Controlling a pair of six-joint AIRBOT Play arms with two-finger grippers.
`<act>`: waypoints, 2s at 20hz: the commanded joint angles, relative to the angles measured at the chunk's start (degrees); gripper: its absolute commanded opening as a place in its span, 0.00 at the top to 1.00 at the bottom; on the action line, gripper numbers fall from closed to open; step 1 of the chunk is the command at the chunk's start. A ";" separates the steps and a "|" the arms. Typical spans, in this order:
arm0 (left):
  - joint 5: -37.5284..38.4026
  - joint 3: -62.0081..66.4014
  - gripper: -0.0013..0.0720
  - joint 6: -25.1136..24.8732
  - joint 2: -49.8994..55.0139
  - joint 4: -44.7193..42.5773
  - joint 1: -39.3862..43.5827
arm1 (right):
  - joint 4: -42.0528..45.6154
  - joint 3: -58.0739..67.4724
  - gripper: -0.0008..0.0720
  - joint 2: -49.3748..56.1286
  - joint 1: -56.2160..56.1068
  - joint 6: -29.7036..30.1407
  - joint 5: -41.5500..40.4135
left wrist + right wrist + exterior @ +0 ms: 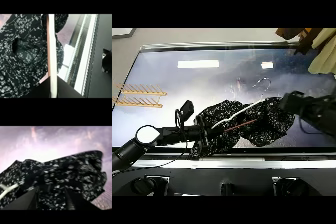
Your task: Fold the clothes and pants, and hang the long-sleeved shirts on hangers.
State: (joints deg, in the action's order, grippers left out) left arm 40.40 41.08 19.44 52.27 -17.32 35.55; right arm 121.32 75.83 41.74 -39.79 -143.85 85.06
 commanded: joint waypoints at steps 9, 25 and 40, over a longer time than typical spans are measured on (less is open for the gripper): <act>-0.02 0.04 0.96 -0.02 0.04 -0.02 0.00 | -39.21 7.17 0.24 7.02 39.54 60.04 -5.03; 0.00 0.04 0.96 0.00 0.22 -0.02 0.00 | -55.12 7.10 0.24 17.42 38.77 114.42 1.42; 0.00 0.04 0.96 0.00 0.22 -0.02 -0.13 | -60.22 7.06 0.94 20.63 38.77 116.02 5.33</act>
State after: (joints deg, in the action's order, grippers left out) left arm 40.38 41.08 19.51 52.45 -17.41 35.51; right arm 62.81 82.91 62.63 -0.97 -27.51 87.99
